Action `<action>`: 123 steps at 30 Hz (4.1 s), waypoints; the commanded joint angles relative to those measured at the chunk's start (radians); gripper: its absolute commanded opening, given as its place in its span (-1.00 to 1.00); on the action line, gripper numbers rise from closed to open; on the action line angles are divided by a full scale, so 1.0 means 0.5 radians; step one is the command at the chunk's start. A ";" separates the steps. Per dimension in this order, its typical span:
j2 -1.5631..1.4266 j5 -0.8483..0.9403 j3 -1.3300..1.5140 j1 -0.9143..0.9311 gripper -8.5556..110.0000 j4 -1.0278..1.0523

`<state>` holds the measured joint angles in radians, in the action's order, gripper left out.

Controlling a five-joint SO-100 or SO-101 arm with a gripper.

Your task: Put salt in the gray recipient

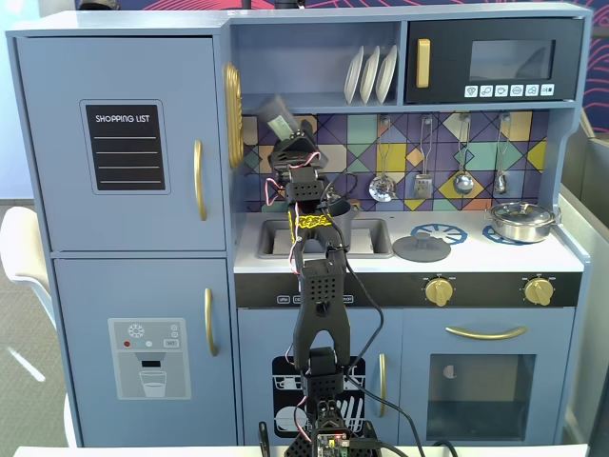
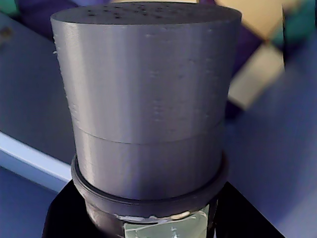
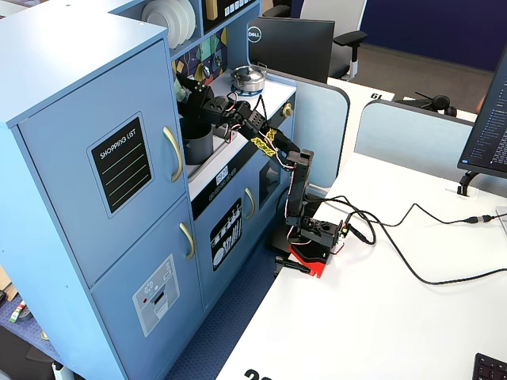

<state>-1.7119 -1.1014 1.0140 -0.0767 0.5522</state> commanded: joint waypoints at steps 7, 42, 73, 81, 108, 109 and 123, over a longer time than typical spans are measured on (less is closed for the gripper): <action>-0.144 -0.270 -0.006 0.187 -0.86 0.417; -0.074 -0.021 -0.239 -0.092 -0.86 -0.055; -0.328 1.451 0.147 0.334 -0.86 0.341; -0.411 3.077 0.012 1.230 -0.85 0.377; -0.160 5.216 0.881 1.930 -0.85 -0.874; -0.144 5.209 0.923 1.936 -0.85 -0.923; -0.040 5.216 1.209 1.951 -0.85 -1.132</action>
<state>-1.7227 1.5079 1.6214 0.8774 0.0322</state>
